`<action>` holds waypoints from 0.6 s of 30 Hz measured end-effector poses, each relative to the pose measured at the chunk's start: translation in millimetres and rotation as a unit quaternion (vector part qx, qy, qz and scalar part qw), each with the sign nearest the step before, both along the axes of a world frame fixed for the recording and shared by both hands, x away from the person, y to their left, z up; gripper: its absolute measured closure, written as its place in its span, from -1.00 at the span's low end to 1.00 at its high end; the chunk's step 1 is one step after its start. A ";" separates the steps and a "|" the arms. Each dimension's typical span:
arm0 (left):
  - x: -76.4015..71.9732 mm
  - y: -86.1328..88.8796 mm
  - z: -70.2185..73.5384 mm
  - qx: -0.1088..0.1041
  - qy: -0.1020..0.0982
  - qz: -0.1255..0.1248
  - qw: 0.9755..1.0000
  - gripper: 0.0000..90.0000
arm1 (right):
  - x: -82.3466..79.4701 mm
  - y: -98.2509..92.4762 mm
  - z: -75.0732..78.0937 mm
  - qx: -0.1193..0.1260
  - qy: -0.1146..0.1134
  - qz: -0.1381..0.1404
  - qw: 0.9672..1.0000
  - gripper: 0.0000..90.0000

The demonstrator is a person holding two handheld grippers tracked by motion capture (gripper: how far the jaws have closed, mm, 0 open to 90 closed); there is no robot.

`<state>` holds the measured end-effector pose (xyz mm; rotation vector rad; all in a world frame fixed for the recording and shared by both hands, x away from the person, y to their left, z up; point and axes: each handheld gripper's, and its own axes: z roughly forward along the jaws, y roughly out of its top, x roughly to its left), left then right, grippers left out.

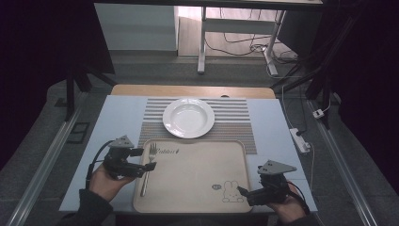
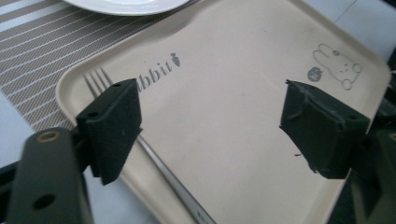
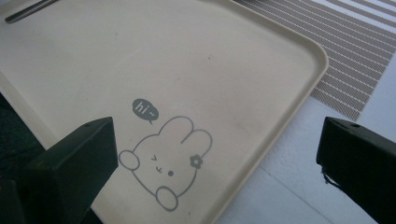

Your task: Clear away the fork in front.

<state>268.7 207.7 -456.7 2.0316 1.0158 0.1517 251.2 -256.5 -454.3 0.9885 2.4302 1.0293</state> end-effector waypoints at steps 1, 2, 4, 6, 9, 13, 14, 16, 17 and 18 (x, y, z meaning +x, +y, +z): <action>-4.3 3.6 0.4 -0.004 -0.001 0.003 1.000 -0.60 | -1.6 -2.0 0.0 0.003 -0.001 -0.004 1.000 -1.00; -8.9 7.1 0.8 -0.007 -0.003 0.007 1.000 -0.64 | -3.1 -4.2 0.0 0.004 -0.001 -0.007 1.000 -1.00; -18.7 13.7 1.2 -0.010 -0.006 0.014 1.000 -0.68 | -6.1 -8.8 -0.3 0.006 -0.001 -0.015 1.000 -1.00; -28.5 20.8 1.0 -0.013 -0.005 0.018 1.000 -0.75 | -8.9 -13.3 -0.9 0.008 -0.002 -0.022 1.000 -1.00; -41.6 31.8 -2.0 -0.018 0.004 0.026 0.999 -0.82 | -12.9 -20.1 -1.4 0.010 0.000 -0.034 0.999 -1.00; -57.7 45.7 -5.7 -0.019 0.006 0.047 0.999 -0.92 | -17.7 -28.7 0.2 0.020 -0.002 -0.045 0.999 -1.00; -61.5 48.8 -6.7 -0.019 0.005 0.052 0.998 -0.94 | -18.7 -30.5 0.4 0.020 -0.002 -0.048 0.999 -1.00; -68.4 54.6 -8.5 -0.015 -0.003 0.057 0.998 -0.97 | -20.6 -34.3 1.1 0.024 0.000 -0.053 0.998 -1.00; -71.6 57.0 -9.3 -0.011 -0.005 0.061 0.998 -0.99 | -21.5 -35.7 1.4 0.027 0.000 -0.057 0.998 -1.00; -74.5 59.0 -10.0 -0.005 -0.006 0.065 0.998 -0.99 | -22.3 -37.3 1.6 0.026 0.000 -0.059 0.998 -1.00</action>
